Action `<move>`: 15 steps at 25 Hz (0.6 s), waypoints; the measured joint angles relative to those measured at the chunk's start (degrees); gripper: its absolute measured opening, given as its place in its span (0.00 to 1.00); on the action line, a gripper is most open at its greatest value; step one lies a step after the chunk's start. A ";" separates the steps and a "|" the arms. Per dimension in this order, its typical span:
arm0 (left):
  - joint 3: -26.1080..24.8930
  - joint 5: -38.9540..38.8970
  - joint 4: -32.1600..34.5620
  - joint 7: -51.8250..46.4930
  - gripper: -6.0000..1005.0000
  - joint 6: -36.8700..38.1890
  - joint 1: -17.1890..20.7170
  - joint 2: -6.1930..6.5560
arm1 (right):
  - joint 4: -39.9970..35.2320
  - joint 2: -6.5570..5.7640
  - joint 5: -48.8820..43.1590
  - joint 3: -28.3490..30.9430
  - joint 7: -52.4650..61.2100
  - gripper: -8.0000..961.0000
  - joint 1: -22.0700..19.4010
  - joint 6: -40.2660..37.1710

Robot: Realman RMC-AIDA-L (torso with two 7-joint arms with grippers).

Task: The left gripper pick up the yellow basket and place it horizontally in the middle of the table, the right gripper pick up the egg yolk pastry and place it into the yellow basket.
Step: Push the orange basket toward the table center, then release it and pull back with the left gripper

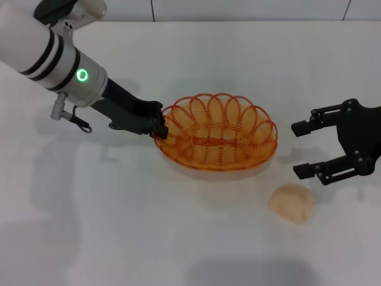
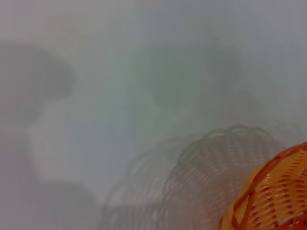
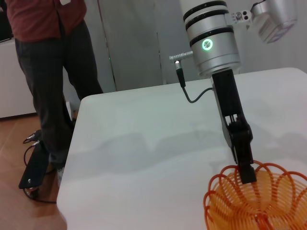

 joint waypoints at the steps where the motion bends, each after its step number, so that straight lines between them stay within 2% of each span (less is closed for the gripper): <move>1: -0.03 0.00 -0.03 -0.02 0.18 -0.01 0.05 0.00 | 0.01 0.00 0.00 0.00 0.00 0.79 0.02 0.00; 15: -0.08 -0.09 -0.09 0.23 0.23 0.32 0.91 -0.14 | 0.03 -0.12 -0.01 0.09 0.02 0.79 -0.16 -0.01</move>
